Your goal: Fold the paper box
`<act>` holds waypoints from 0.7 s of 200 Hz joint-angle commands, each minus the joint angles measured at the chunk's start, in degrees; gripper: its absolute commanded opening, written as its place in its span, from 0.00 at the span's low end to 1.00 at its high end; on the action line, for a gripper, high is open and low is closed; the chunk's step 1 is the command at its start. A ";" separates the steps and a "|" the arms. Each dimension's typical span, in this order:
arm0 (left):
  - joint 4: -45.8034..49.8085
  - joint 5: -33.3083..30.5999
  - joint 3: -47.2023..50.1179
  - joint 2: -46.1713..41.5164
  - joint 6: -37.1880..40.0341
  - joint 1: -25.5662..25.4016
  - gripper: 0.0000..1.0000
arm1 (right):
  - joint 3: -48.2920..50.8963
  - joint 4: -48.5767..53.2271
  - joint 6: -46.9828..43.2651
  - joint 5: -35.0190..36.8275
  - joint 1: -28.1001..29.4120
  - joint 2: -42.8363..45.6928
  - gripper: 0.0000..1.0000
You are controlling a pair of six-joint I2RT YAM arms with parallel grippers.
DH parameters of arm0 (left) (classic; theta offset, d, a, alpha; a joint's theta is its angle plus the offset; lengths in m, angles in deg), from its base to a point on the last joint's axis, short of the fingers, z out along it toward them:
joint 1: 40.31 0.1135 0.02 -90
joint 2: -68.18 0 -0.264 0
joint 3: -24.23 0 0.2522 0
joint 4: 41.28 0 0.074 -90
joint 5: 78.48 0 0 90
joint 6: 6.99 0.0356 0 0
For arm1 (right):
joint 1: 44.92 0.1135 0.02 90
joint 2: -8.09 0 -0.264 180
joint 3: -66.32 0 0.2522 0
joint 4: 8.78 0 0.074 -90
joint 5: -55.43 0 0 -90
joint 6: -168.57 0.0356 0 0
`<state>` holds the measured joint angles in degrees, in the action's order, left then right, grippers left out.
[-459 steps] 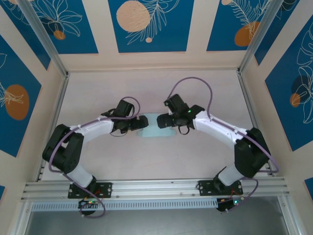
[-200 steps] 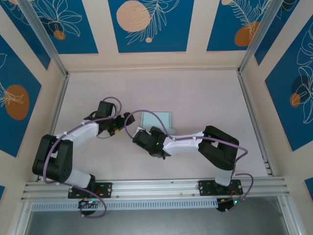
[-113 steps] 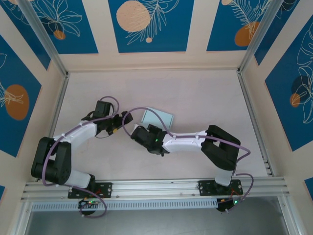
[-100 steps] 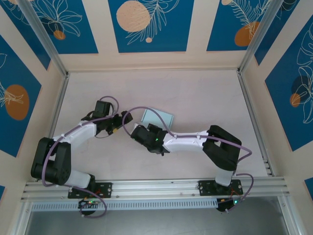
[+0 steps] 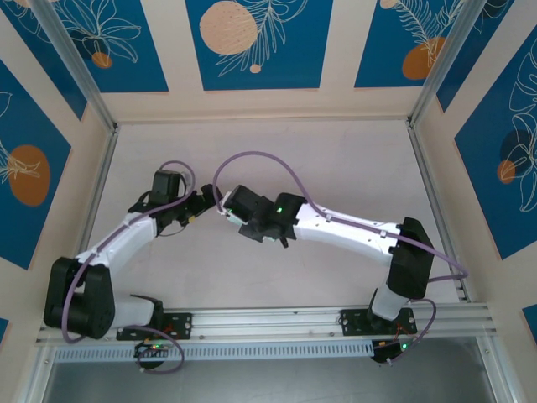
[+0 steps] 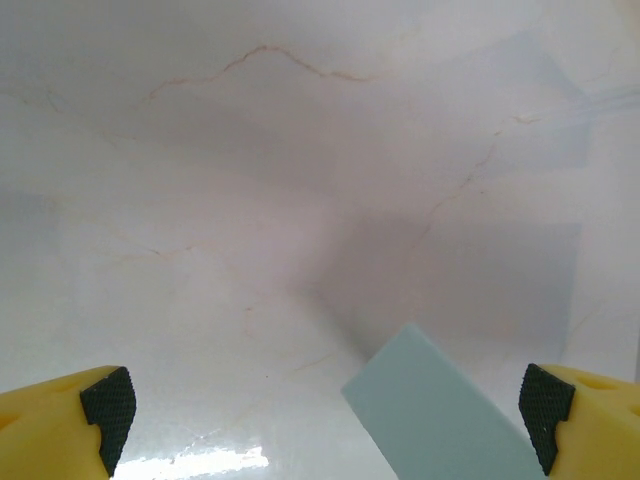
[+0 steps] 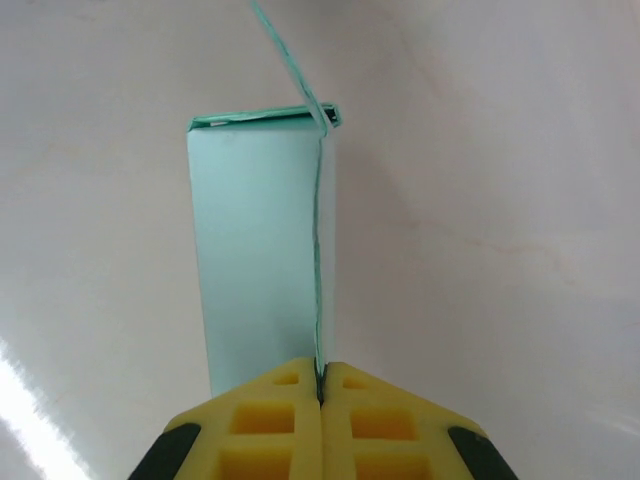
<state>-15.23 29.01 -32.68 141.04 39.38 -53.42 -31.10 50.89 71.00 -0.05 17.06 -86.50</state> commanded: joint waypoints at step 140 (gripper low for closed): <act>-5.27 1.11 6.08 -1.58 -2.72 1.25 1.00 | -9.55 8.62 -6.80 -18.16 -13.90 -10.00 0.02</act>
<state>-18.81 29.08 -25.21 137.85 36.38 -52.94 -38.86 60.10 65.40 -14.82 3.51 -94.98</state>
